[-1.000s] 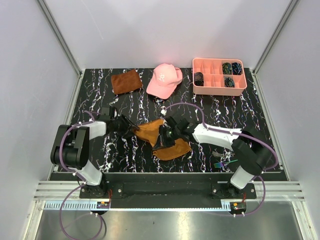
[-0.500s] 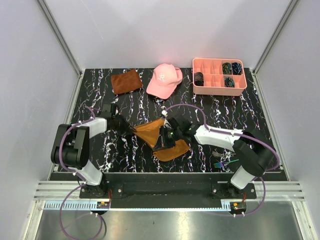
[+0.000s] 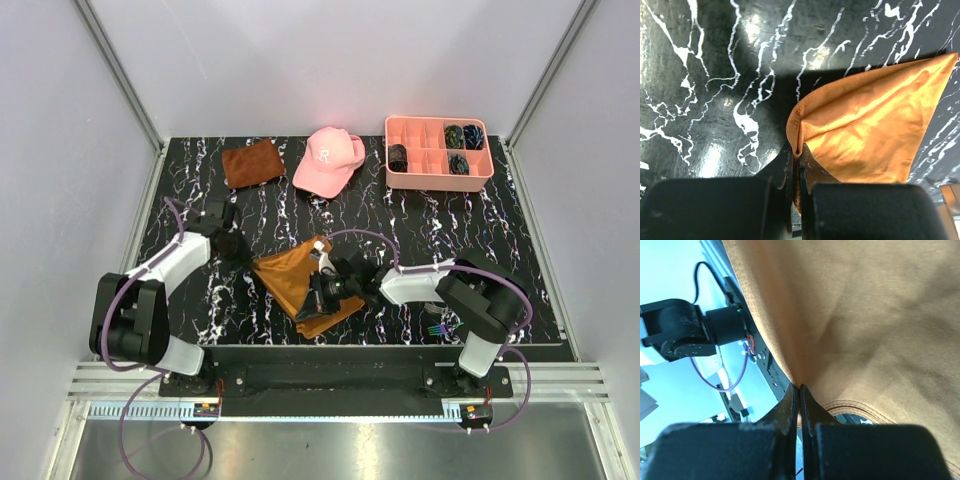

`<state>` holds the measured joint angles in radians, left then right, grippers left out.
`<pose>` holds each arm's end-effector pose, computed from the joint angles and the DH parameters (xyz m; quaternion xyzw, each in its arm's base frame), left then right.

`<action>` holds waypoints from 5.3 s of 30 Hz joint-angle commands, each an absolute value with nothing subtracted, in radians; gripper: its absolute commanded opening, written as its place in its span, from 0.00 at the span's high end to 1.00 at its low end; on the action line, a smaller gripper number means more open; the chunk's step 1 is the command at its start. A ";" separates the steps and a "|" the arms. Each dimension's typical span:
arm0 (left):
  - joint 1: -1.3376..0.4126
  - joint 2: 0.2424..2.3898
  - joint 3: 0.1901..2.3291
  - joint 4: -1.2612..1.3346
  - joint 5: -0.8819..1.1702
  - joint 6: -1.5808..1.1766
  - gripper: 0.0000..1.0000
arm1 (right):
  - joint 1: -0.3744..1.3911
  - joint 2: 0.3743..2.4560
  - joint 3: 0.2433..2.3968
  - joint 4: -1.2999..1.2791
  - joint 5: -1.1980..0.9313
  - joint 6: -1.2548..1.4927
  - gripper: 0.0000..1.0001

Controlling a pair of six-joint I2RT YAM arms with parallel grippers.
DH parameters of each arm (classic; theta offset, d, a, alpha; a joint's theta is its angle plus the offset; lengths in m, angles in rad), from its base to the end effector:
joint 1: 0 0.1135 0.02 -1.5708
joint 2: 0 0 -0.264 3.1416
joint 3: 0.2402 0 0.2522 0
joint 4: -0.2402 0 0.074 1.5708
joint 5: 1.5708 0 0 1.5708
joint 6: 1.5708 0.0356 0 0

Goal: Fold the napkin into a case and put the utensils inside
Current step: Fold the lower triangle-folded napkin at the center of the board.

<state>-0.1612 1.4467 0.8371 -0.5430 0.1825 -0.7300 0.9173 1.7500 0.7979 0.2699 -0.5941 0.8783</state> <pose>0.2623 -0.0492 0.1848 -0.2552 0.9403 -0.1695 0.1481 0.1899 0.2807 0.1433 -0.1426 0.8608 0.4861 0.0495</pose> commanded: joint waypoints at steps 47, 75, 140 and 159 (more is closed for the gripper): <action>-0.305 1.697 0.962 -0.282 0.138 -0.660 1.00 | 0.842 1.836 1.054 -0.057 -0.644 0.744 0.43; -0.291 1.694 0.939 -0.256 0.232 -0.689 1.00 | 0.629 2.264 1.641 -0.261 -0.591 0.641 0.95; -0.258 1.698 0.845 -0.163 0.341 -0.767 1.00 | 1.227 2.109 1.463 -0.735 0.107 0.580 0.44; -0.241 1.562 0.862 -0.293 0.190 -0.811 1.00 | 1.229 1.918 1.369 -0.496 -0.102 0.601 1.00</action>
<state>-0.2504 1.6707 0.8478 -0.2310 0.3035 -0.7910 1.2358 2.0415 1.4662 -0.6891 0.1143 0.5747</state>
